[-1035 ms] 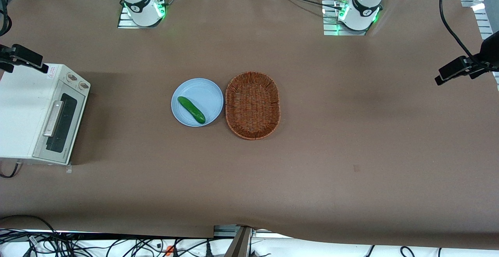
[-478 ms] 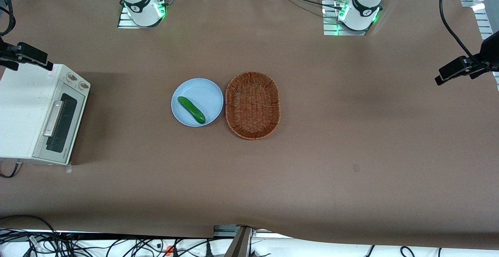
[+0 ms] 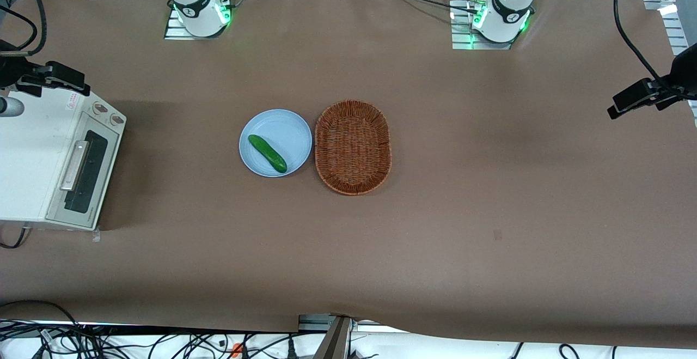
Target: Open oven door with right arm only
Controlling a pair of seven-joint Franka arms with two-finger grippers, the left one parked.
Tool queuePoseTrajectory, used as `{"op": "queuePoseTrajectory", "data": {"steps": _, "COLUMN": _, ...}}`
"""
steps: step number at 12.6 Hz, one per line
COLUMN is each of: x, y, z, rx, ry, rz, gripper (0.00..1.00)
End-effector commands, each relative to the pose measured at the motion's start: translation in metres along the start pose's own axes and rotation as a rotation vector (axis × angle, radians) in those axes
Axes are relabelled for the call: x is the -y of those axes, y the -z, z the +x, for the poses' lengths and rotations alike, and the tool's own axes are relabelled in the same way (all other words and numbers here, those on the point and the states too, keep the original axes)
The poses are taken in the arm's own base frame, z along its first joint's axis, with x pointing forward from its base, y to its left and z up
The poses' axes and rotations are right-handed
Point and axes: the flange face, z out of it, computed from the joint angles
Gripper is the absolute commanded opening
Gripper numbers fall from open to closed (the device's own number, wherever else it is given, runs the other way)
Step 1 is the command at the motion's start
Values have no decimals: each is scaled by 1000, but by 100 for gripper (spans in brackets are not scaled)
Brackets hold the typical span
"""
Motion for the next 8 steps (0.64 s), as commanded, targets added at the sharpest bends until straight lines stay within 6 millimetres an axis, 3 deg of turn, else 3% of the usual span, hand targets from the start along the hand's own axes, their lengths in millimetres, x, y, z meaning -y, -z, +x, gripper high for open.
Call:
{"op": "queuePoseTrajectory", "data": {"steps": 1, "x": 6, "y": -9, "z": -1, "rx": 51, "ry": 18, "rz": -15, "gripper": 100}}
{"op": "queuePoseTrajectory", "data": {"steps": 5, "x": 8, "y": -35, "z": 7, "rx": 125, "ry": 23, "rz": -12, "gripper": 100}}
{"op": "queuePoseTrajectory", "data": {"steps": 6, "x": 13, "y": -45, "z": 10, "rx": 145, "ry": 29, "rz": -13, "gripper": 97}}
{"op": "queuePoseTrajectory", "data": {"steps": 8, "x": 13, "y": -72, "z": 24, "rx": 195, "ry": 31, "rz": -14, "gripper": 80}}
